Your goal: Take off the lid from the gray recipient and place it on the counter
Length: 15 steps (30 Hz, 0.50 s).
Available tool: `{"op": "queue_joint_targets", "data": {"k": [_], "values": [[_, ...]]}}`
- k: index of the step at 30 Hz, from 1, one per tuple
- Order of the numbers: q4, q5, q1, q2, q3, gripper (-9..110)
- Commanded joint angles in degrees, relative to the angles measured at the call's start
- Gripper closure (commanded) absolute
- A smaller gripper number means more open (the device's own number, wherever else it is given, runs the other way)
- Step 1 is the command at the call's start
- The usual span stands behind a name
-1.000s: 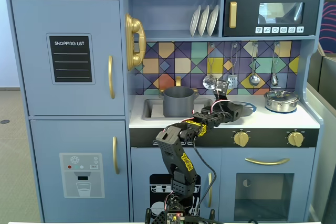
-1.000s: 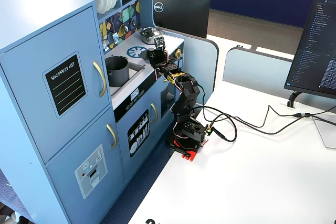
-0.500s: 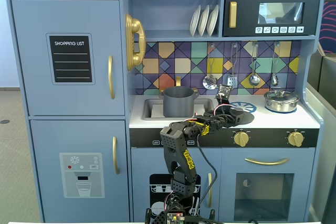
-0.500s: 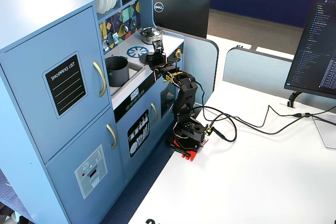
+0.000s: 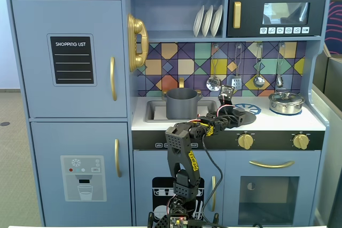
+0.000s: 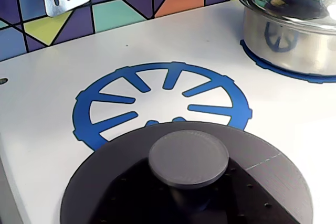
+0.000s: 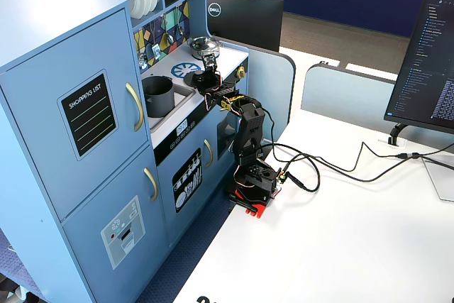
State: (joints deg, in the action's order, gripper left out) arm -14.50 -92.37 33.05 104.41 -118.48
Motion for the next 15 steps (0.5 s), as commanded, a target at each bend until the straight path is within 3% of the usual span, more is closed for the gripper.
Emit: {"op": "queue_joint_targets", "data": {"k": [1,6,15], "values": [[1.23,-0.88,1.23,3.52,2.64,76],[2.55,-1.23,2.90,5.62,2.02,70],[3.08,0.09,2.72,9.14,3.08,71]]}}
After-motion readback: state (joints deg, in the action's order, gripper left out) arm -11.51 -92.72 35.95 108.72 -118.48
